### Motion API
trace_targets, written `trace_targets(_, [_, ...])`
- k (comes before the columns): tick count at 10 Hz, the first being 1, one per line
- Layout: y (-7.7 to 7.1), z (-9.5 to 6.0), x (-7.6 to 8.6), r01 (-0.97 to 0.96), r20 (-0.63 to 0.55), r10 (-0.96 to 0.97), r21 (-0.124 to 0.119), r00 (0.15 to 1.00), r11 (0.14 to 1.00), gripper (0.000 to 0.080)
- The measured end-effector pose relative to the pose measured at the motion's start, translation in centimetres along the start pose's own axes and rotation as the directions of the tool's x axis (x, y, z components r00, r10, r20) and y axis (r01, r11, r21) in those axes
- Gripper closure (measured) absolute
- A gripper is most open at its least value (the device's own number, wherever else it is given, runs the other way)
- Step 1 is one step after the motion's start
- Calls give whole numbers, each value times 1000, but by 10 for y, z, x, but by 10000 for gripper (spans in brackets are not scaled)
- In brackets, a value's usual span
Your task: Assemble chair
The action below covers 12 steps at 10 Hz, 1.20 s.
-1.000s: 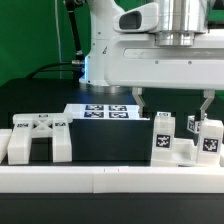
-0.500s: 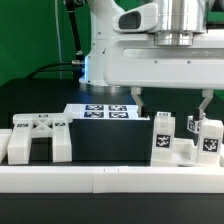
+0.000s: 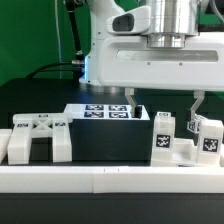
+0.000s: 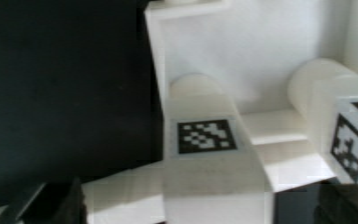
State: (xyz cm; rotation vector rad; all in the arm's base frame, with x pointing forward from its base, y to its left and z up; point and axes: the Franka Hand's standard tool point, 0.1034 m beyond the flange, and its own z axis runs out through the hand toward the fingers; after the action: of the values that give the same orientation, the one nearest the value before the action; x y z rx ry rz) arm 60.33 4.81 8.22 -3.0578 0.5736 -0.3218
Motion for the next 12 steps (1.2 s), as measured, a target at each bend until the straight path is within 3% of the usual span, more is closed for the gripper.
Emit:
trace_targets(4, [-3,1,-7,25,-31,-25,5,999,1000,150])
trace_targets(7, [1,16,-35,99,-78,-99,-3,992,995,150])
trace_targets(12, [1,46,-49,126,-89,-129,-31,988,991,150])
